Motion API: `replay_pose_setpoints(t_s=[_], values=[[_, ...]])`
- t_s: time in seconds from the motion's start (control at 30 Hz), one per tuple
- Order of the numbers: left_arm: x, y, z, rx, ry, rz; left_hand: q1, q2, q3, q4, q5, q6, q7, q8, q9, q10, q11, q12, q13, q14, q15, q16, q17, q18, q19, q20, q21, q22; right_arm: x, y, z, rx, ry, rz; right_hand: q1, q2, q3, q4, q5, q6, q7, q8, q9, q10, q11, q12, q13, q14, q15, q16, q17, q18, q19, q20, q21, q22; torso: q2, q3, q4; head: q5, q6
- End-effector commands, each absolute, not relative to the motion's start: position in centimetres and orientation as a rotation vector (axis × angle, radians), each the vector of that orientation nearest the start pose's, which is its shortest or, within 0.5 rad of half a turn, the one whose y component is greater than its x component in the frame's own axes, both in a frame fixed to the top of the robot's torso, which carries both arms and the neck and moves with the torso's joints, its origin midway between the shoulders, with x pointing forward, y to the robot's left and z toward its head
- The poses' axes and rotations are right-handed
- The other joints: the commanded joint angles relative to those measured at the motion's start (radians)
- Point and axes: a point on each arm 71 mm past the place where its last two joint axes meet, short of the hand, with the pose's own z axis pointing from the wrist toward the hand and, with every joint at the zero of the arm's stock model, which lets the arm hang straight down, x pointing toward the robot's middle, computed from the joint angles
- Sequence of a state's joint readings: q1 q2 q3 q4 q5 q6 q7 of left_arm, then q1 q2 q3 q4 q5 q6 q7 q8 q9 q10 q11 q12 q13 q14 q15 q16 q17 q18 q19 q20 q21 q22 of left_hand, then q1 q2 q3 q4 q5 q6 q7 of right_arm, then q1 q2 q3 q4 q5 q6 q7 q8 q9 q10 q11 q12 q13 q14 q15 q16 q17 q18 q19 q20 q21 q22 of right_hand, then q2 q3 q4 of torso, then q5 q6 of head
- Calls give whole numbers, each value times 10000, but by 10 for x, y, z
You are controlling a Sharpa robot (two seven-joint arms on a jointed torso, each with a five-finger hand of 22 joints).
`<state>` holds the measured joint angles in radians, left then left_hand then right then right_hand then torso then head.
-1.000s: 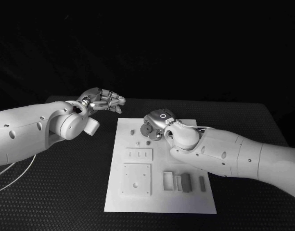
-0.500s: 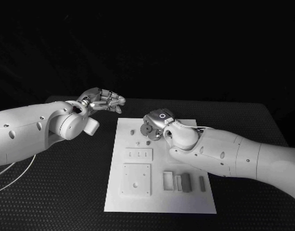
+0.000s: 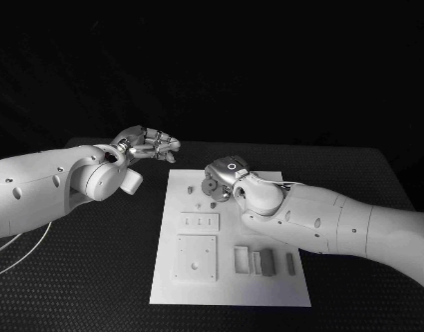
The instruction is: Assemble the parts on the task board
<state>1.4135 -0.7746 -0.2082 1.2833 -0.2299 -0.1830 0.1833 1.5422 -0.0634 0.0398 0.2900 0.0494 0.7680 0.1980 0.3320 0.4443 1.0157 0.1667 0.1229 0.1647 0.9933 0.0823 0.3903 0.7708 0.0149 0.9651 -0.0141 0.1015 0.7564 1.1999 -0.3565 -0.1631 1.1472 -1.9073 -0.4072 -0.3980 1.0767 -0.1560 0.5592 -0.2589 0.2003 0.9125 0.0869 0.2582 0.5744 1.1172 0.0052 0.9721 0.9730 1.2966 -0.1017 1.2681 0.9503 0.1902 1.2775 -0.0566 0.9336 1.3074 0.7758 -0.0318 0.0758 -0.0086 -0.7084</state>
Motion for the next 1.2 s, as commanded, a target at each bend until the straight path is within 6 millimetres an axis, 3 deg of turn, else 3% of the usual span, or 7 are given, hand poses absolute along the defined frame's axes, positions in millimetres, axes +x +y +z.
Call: replay_pose_setpoints(t_s=[0.03, 1.2], values=[[545, 241, -149, -8163, 16676, -12601, -95, -4, 51, 10, 15, -85, 15, -64, 6, -7, 61, -70, 16, 65, 26, -68, 11, 23, 24, -11, -66, 15, 518, -57, -224, -4677, 14409, 3107, -7, -93, 8, 79, 34, 249, 303, -54, -7, 15, -16, 23, -12, 29, -35, -61, 8, 716, 56, 8, 36, 170, -2, -2, 4, -5, 4], [545, 242, -149, -8171, 16676, -12592, -96, -3, 45, 10, 15, -90, 13, -68, 8, -9, 63, -82, 18, 57, 31, -94, 25, 20, 18, -6, -87, 17, 517, -61, -224, -4570, 14738, 3248, 28, -155, 31, 107, 26, 229, 313, -75, 0, 9, -6, 37, -19, 38, -25, -69, 8, 716, 72, -6, 32, 172, -2, 3, -7, 30, 1]])
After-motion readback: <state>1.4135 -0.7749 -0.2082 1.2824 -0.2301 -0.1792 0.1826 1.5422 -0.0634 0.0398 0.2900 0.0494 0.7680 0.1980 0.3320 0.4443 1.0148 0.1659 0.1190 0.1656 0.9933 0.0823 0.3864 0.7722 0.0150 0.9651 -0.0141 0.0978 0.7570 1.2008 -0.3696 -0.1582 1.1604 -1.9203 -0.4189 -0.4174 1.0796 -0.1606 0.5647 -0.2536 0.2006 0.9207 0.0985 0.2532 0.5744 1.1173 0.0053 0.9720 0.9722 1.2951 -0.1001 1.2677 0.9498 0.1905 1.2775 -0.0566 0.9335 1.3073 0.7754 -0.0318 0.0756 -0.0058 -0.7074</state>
